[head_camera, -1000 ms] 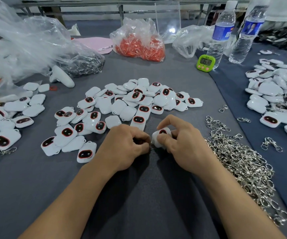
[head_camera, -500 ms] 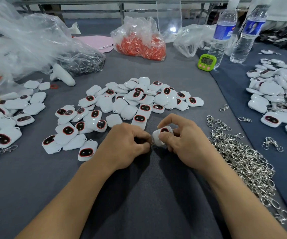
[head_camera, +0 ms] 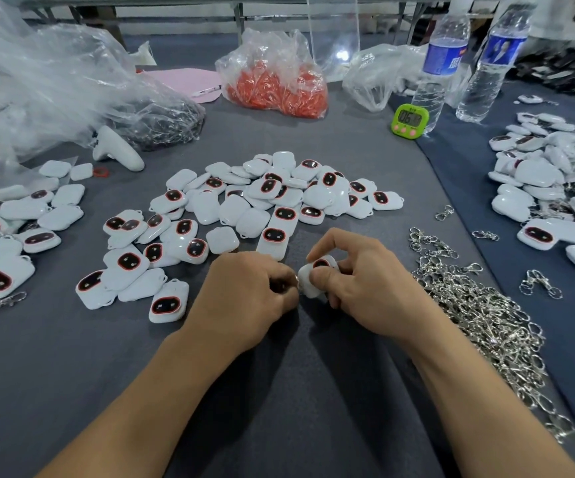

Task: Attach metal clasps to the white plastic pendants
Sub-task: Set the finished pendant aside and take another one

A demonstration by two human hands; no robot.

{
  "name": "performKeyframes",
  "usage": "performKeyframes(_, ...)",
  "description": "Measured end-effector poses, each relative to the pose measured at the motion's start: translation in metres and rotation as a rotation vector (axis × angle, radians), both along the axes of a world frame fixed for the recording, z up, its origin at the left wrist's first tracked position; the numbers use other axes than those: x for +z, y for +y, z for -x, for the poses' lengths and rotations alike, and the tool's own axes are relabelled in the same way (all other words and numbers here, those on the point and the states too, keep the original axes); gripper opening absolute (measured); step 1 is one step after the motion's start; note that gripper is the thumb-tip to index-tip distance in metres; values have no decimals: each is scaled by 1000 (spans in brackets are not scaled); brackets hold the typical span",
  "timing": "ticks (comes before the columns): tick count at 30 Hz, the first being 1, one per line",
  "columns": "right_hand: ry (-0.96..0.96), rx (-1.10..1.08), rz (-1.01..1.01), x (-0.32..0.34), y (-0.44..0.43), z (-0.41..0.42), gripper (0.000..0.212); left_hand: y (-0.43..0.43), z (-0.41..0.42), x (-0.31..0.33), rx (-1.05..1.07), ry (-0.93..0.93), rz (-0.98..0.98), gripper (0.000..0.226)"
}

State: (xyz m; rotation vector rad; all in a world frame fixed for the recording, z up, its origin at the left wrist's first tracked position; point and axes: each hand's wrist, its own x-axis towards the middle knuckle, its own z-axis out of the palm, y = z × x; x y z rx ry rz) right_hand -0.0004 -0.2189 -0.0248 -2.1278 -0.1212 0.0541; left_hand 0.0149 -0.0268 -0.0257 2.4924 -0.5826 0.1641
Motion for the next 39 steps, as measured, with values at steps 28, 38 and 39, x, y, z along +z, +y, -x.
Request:
performKeyframes(28,290,-60,-783,8,1,7,10,11,-8,16,-86,146,377,9)
performKeyframes(38,366,-63,-935,11,4,5,12,-3,-3,8,10,532,805,15)
performKeyframes(39,372,-61,-941,11,4,5,13,-4,-3,8,6,575,852,22)
